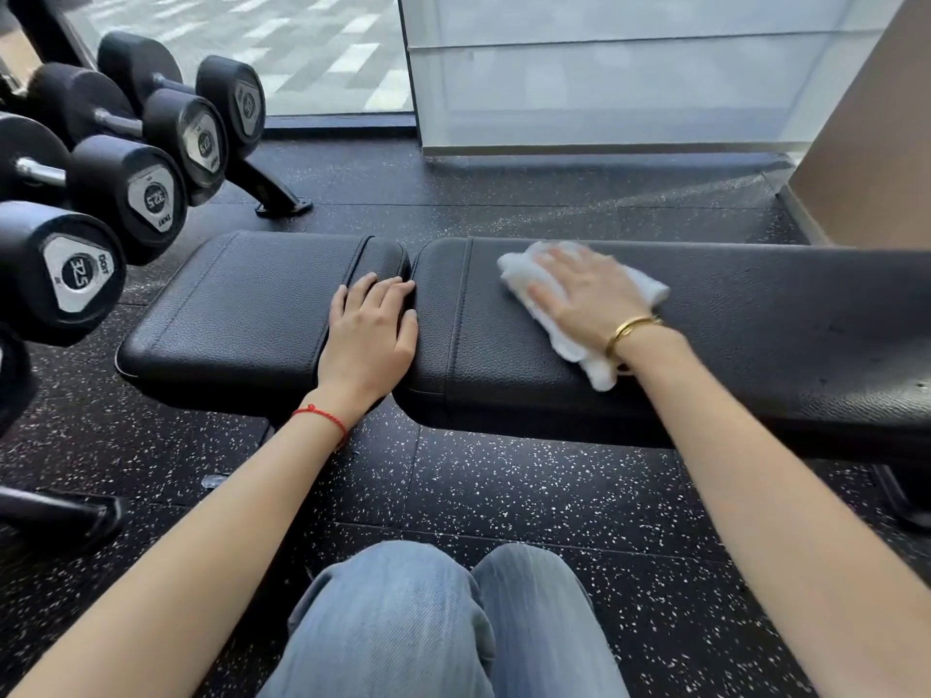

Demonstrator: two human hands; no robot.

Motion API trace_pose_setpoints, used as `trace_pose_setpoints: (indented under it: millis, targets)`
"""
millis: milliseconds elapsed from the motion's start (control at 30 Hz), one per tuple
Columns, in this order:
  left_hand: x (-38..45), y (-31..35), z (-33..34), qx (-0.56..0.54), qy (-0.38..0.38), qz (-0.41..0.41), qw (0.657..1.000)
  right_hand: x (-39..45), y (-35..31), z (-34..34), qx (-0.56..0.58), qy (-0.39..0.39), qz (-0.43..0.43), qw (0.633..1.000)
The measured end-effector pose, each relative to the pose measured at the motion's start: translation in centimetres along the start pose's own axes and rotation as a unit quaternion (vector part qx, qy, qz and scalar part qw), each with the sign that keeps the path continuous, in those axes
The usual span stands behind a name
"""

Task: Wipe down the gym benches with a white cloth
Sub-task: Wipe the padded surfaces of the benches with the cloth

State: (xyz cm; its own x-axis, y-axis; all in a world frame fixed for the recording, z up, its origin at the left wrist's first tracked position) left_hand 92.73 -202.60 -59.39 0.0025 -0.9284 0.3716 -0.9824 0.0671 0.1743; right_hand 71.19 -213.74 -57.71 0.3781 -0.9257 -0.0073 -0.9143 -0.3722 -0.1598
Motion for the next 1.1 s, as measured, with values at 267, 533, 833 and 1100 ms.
trace_pose_setpoints:
  millis: [267,533,833,1100]
  targets:
    - [0.0,-0.2,0.2,-0.002,-0.008,-0.001,1.0,-13.3,0.5,2.3,-0.107,0.11,-0.193,0.969]
    - [0.0,-0.2,0.2,-0.002,-0.005,-0.007,1.0,-11.4,-7.6,3.8,-0.167,0.181,-0.213,0.945]
    - [0.1,-0.1,0.3,0.002,-0.01,-0.008,1.0,-13.4,-0.5,3.4,-0.17,0.241,-0.176,0.939]
    - [-0.1,-0.3,0.1,0.0,-0.006,0.003,1.0,-12.2,-6.7,4.3,-0.142,0.215,-0.181,0.949]
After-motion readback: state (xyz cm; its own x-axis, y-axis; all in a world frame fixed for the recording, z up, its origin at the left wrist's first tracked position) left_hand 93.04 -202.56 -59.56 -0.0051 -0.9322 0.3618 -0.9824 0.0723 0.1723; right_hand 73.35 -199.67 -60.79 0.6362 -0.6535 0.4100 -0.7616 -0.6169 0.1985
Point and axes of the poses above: each hand's wrist, its own x-axis towards the middle knuckle, its own z-axis out of the palm, y = z × x, the point moved 6 cm from there along x, towards the middle knuckle, and after that the axes turned 13 degrees about z, right-handed, at the moved point
